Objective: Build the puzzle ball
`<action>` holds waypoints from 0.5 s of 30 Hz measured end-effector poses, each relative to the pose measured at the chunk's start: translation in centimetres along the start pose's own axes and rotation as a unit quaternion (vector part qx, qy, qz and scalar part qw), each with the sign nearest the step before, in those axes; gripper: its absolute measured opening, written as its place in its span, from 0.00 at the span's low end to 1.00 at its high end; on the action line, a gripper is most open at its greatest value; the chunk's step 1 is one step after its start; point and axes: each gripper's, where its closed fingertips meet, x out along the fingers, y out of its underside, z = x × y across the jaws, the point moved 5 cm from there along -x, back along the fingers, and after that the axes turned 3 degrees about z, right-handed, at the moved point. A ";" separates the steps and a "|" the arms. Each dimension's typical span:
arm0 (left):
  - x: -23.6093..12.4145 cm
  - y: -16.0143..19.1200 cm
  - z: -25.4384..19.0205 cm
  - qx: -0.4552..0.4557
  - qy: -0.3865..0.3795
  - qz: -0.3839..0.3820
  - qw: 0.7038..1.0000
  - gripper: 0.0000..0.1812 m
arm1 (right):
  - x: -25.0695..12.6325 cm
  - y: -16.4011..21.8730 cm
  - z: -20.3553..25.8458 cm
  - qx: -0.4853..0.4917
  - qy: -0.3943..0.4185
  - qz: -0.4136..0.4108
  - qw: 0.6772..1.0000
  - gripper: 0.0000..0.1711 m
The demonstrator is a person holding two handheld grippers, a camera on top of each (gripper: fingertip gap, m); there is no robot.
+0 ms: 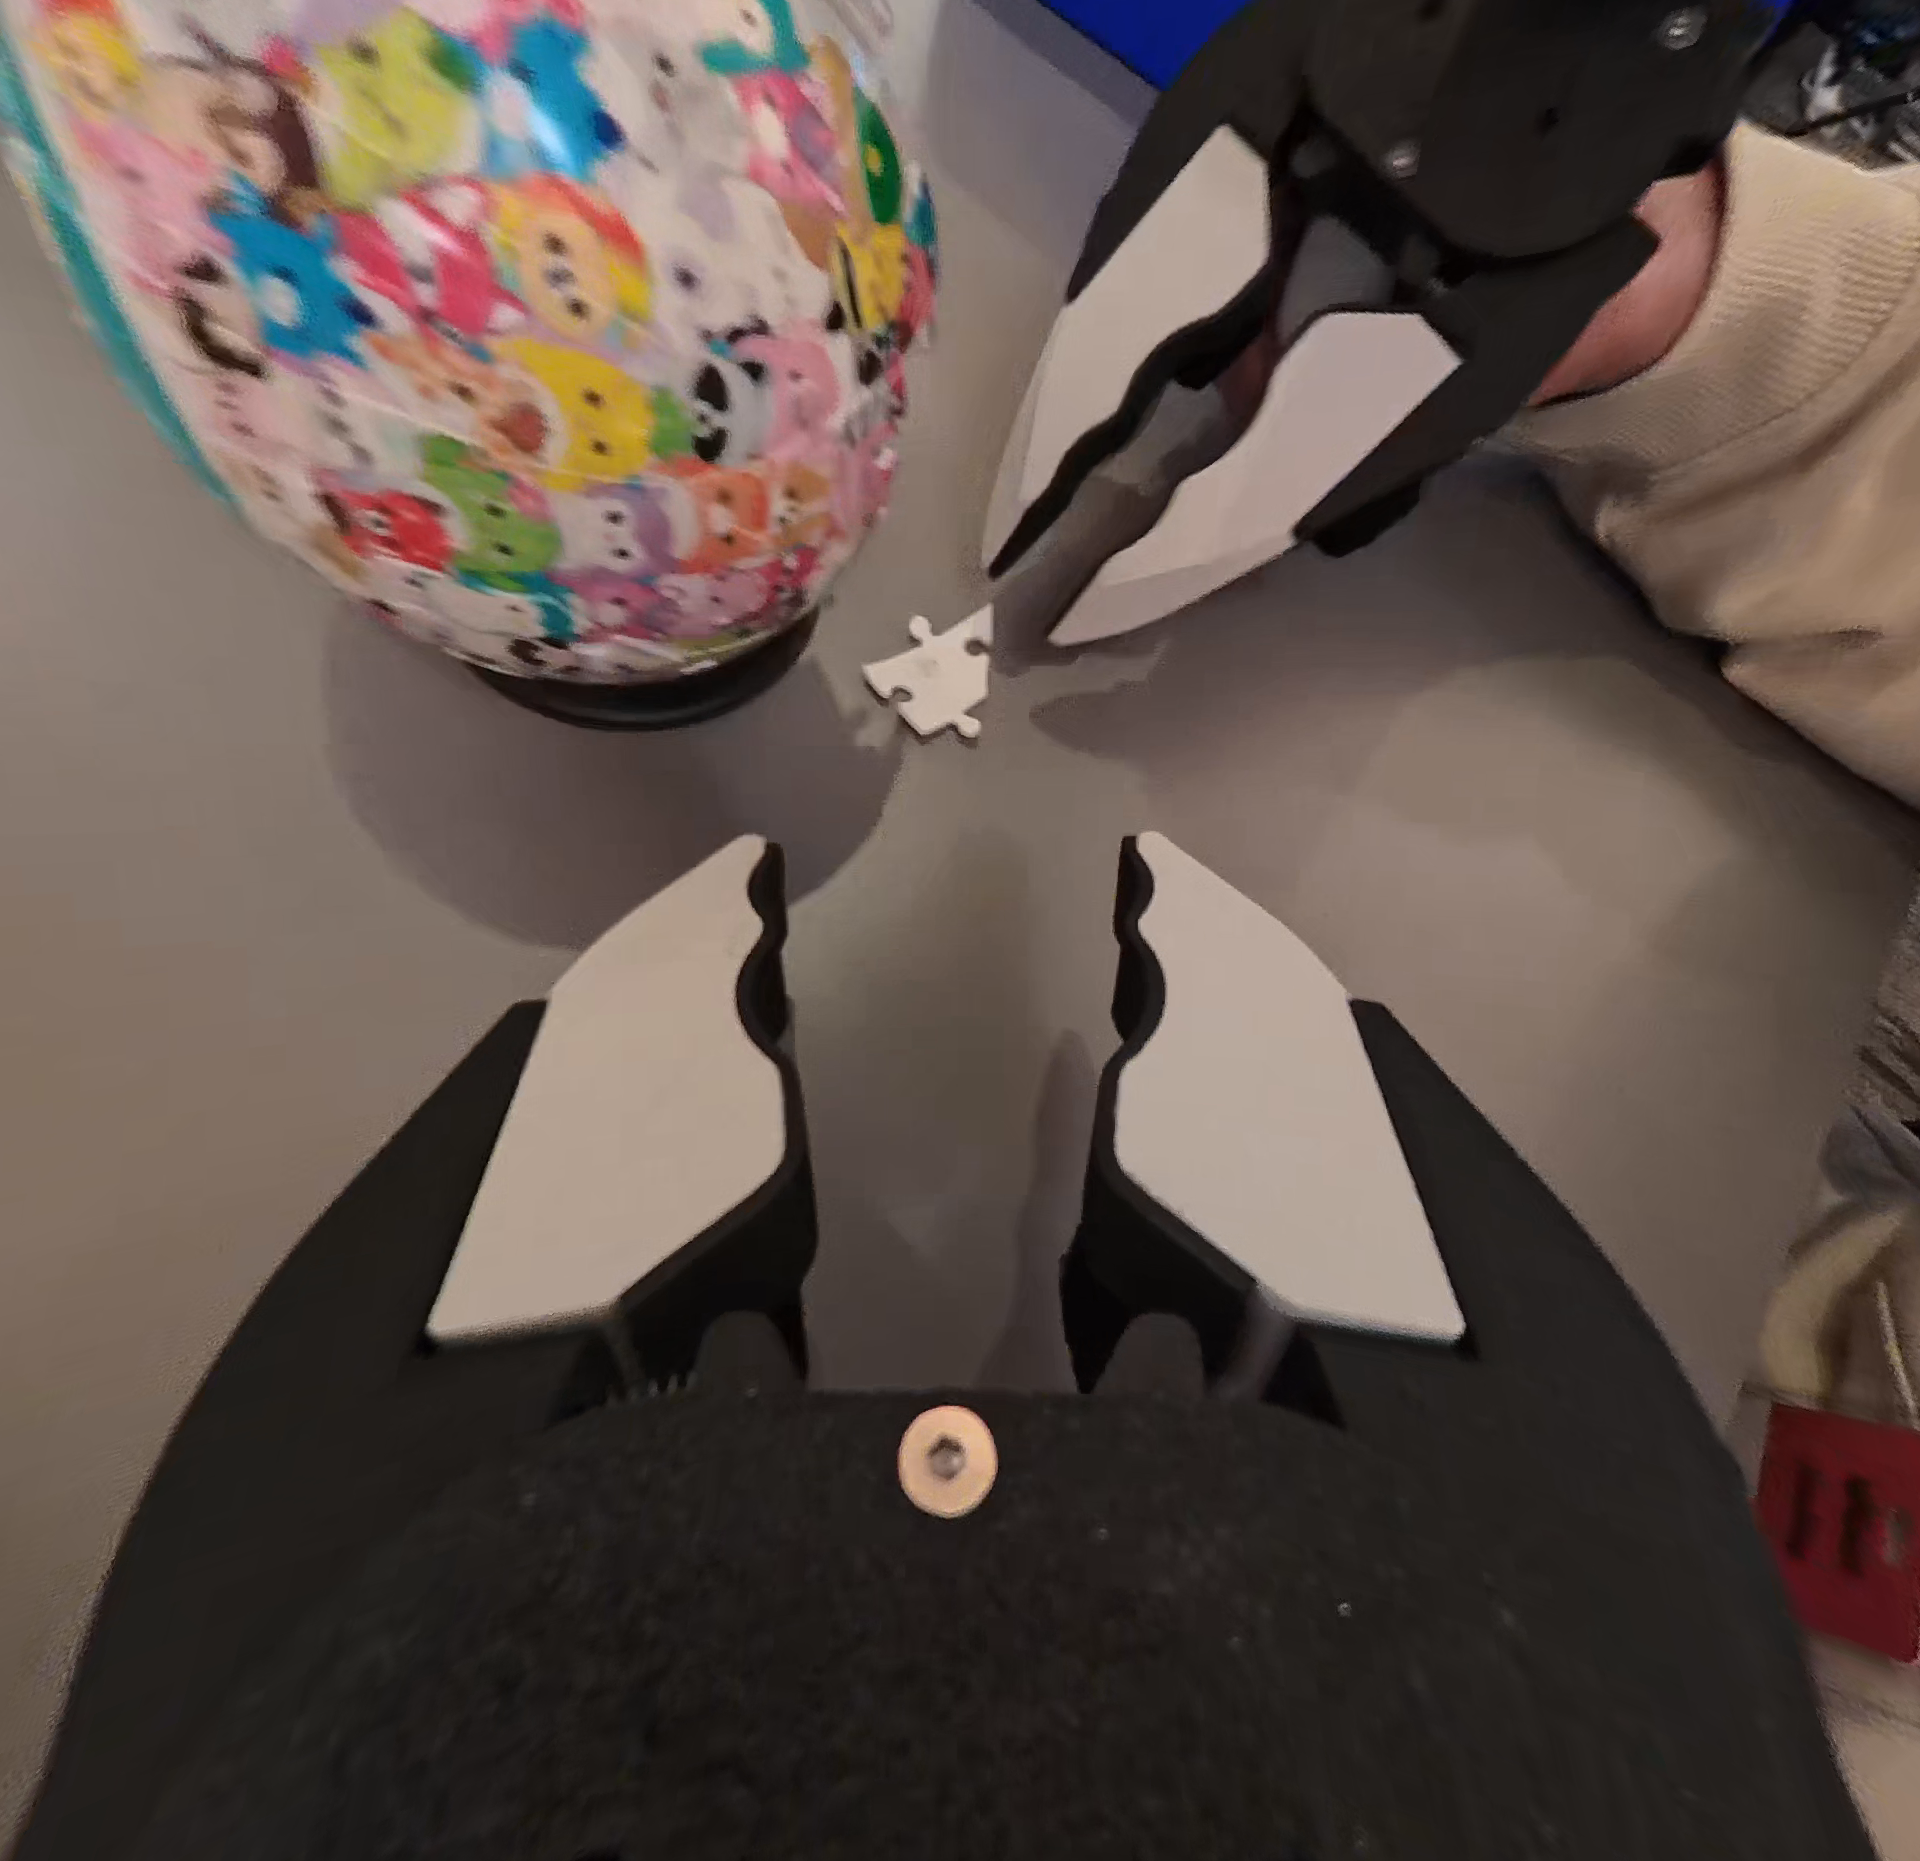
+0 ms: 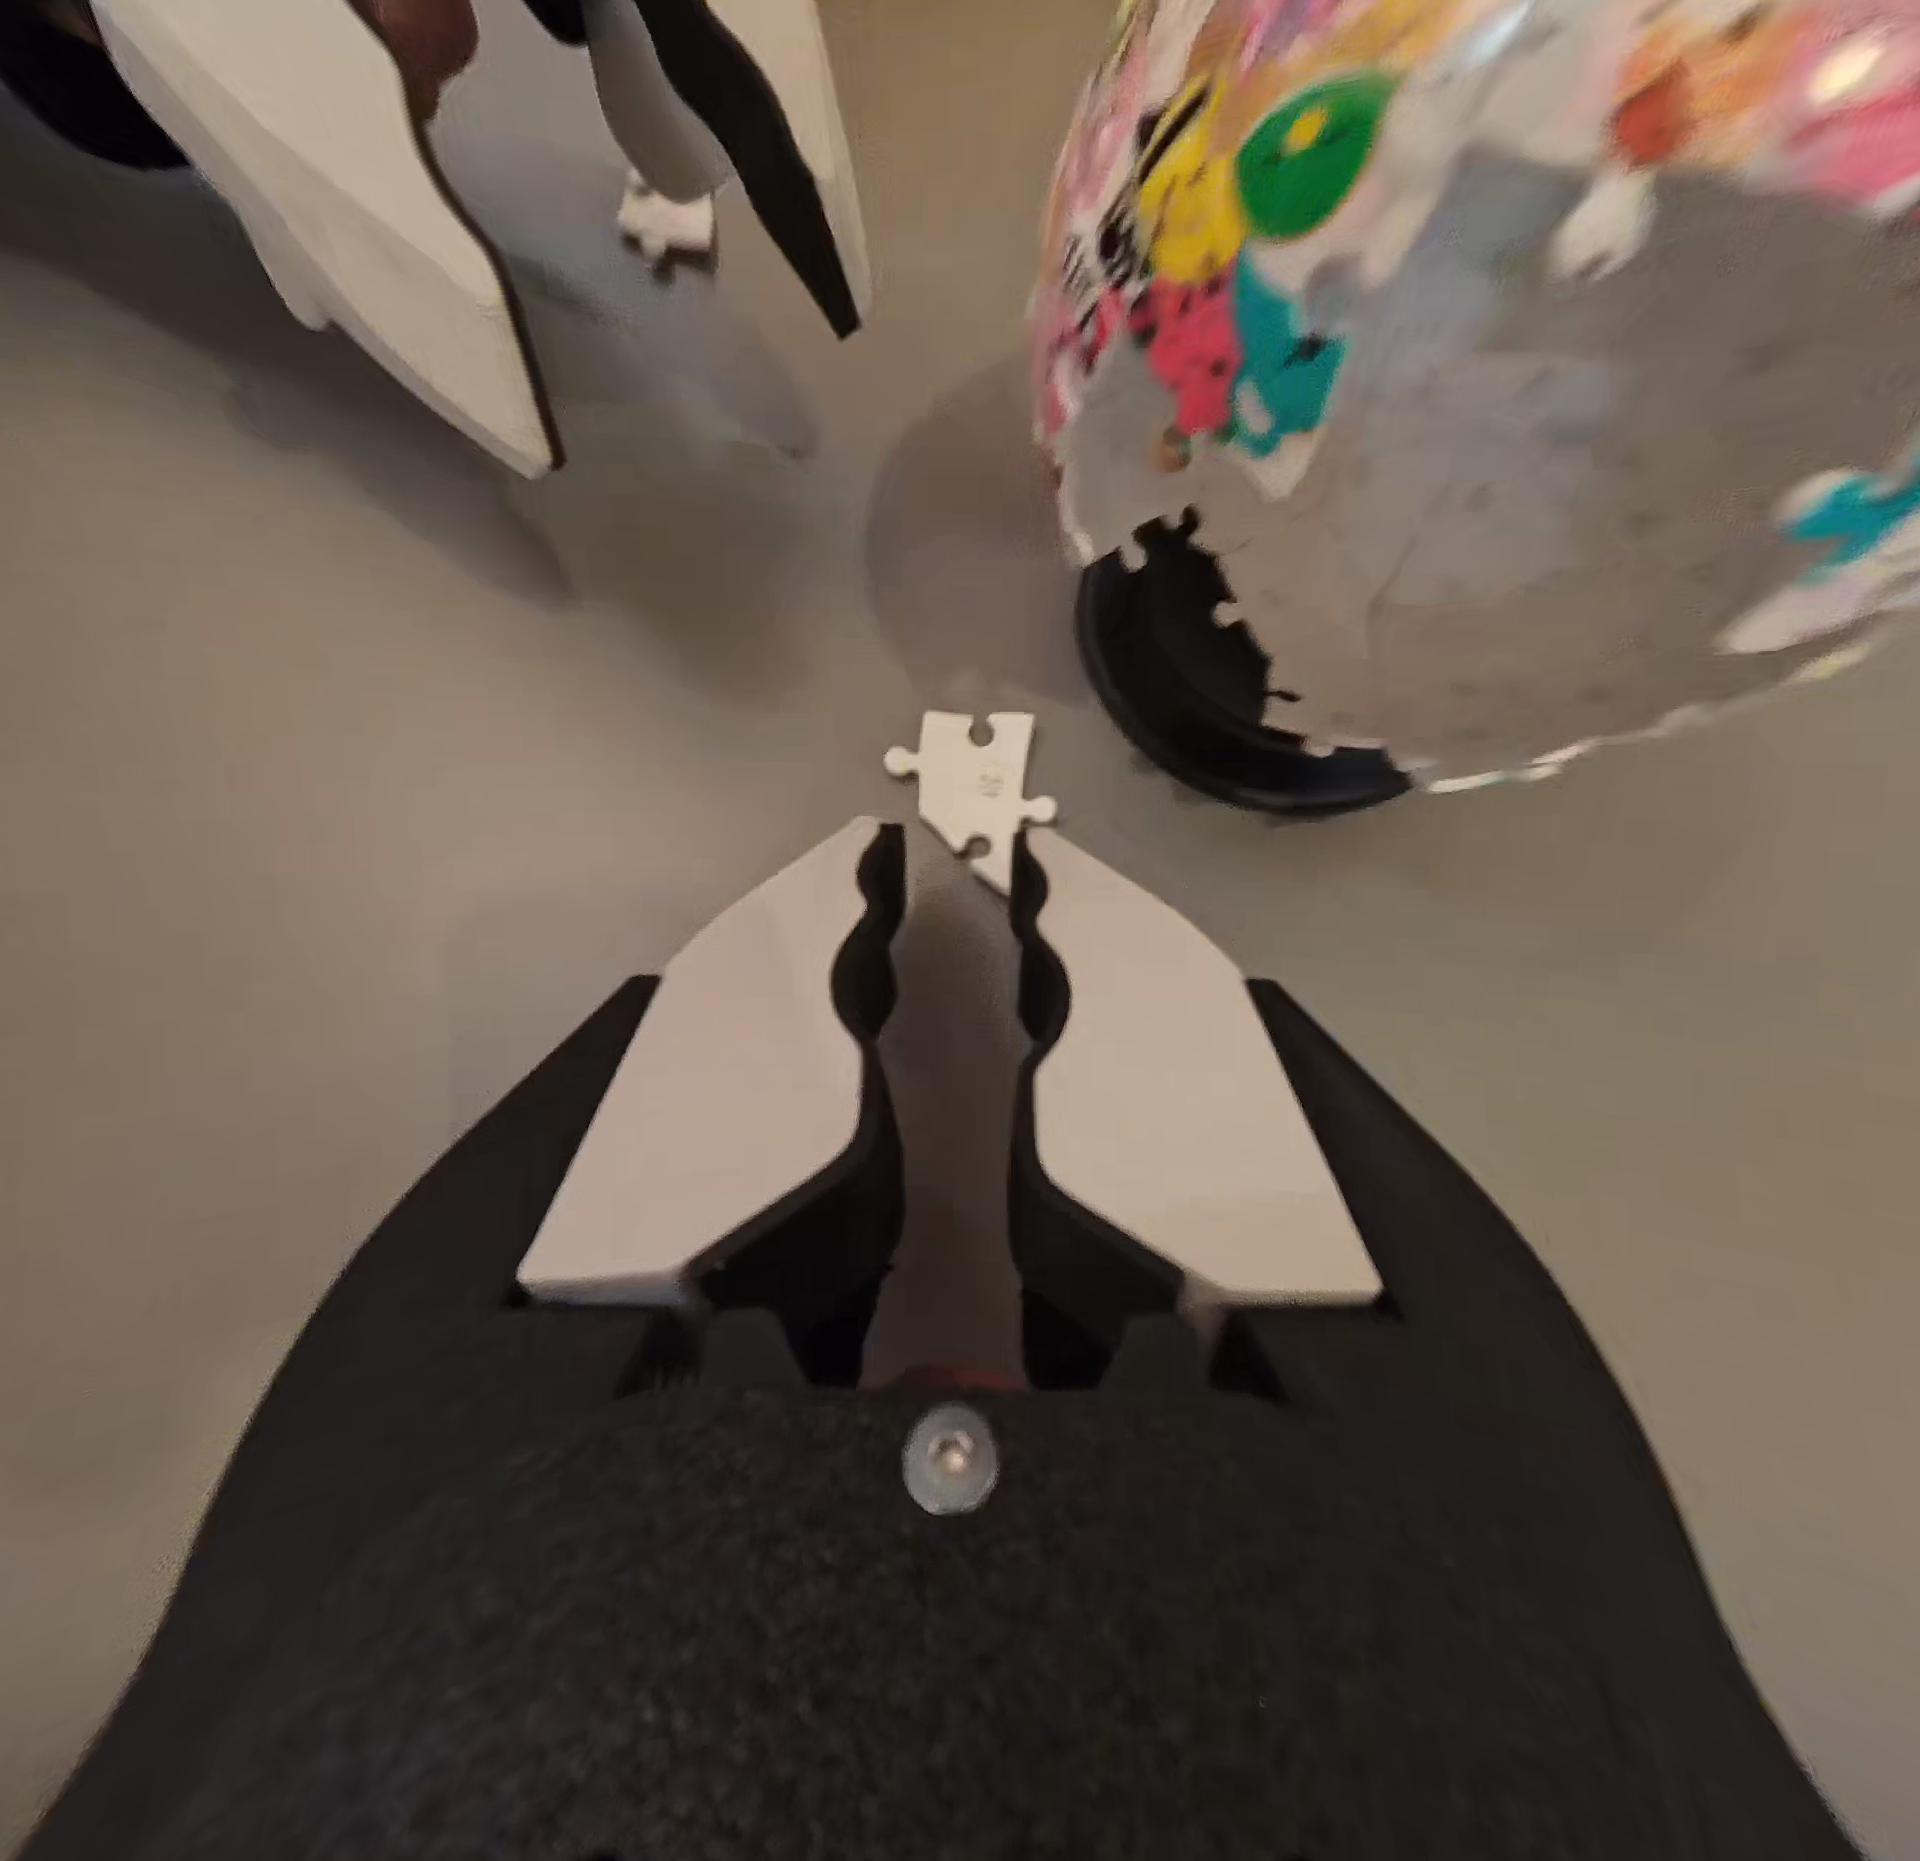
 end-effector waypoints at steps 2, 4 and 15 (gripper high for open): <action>0.5 0.3 -0.5 0.004 0.000 0.004 1.000 0.28 | 0.9 0.6 -0.1 0.005 -0.004 0.039 0.999 0.12; 0.6 0.5 -1.3 0.003 0.021 0.002 1.000 0.28 | 1.2 0.8 -0.6 -0.001 0.020 0.050 0.999 0.14; -0.6 1.3 -1.9 0.019 0.009 0.008 1.000 0.29 | 1.2 0.8 0.4 0.007 -0.019 0.052 0.998 0.15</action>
